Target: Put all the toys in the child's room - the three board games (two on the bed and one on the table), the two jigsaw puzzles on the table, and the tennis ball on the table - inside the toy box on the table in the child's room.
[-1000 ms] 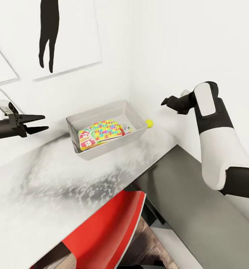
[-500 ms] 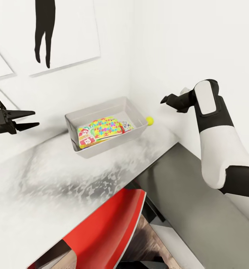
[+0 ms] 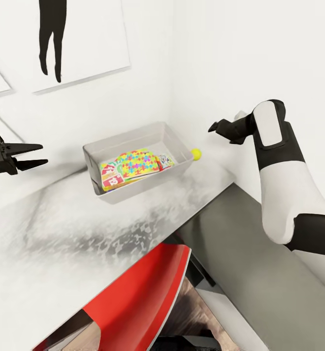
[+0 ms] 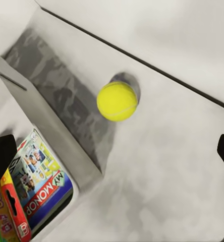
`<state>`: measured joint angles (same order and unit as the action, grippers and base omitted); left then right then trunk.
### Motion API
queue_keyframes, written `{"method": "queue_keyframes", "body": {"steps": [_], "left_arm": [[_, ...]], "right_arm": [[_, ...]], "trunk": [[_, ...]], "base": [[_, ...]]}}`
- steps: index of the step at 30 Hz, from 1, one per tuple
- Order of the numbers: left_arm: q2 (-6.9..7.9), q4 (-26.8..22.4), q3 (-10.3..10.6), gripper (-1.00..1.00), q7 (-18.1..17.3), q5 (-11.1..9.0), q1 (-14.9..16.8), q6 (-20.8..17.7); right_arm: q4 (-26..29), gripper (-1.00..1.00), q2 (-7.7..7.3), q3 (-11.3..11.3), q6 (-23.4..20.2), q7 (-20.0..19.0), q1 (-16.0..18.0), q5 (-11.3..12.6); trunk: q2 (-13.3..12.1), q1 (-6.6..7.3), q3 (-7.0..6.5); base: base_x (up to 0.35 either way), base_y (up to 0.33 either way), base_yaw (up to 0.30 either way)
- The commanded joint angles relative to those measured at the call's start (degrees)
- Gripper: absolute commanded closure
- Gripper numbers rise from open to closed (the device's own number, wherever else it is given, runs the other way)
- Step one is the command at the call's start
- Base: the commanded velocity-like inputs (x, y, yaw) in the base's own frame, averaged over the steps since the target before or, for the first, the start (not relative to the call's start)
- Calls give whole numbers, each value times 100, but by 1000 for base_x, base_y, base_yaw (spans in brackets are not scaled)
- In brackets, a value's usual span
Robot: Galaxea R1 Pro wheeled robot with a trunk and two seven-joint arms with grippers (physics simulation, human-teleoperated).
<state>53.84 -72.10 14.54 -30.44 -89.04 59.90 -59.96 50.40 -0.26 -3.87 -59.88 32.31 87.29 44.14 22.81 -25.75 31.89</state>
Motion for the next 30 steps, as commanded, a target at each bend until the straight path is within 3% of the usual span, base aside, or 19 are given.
{"method": "queue_keyframes", "body": {"steps": [1, 10, 13, 18, 20, 23, 25, 27, 28, 30], "left_arm": [[40, 9, 21, -100, -49, 25, 13, -4], [579, 112, 83, -100, -29, 71, -12, -4], [663, 181, 121, -100, 4, 87, -13, -4], [731, 294, 622, -100, 44, 161, -14, -4], [737, 299, 874, -100, 51, 386, -14, -4], [730, 274, 1019, -100, 54, 901, -14, -4], [713, 252, 1074, -100, 55, 1442, -14, -4], [706, 227, 1093, -100, 56, 1819, -14, -4], [706, 208, 1100, -100, 56, 2175, -14, -4], [711, 181, 1102, -100, 56, 2527, -14, -4]], "right_arm": [[0, -100, 0, -2, -12, 57, 19, 60], [-3, -100, 0, 0, -12, 57, 42, 60], [-4, -100, 0, 4, -12, 57, 42, 60], [-4, -100, 0, 8, -12, 57, 42, 60], [-4, -100, 0, 9, -12, 57, 42, 55], [-4, -100, 0, 9, -12, 57, 42, 47], [-4, -100, 0, 9, -12, 57, 42, 44], [-4, -100, 0, 9, -12, 57, 42, 39], [-4, -100, 0, 9, -12, 57, 42, 37], [-4, -100, 0, 9, -12, 57, 42, 31]], "trunk": [[11, -3, 19], [11, -3, 103], [11, -3, 132], [11, -3, 179], [11, -3, 198], [11, -3, 226], [11, -3, 245], [11, -3, 264], [11, -3, 273], [11, -3, 292]], "base": [[0, 0, 0], [0, 0, 0], [0, 0, 0], [0, 0, 0], [0, 0, 0], [0, 0, 0], [0, 0, 0], [0, 0, 0], [0, 0, 0], [0, 0, 0]]}}
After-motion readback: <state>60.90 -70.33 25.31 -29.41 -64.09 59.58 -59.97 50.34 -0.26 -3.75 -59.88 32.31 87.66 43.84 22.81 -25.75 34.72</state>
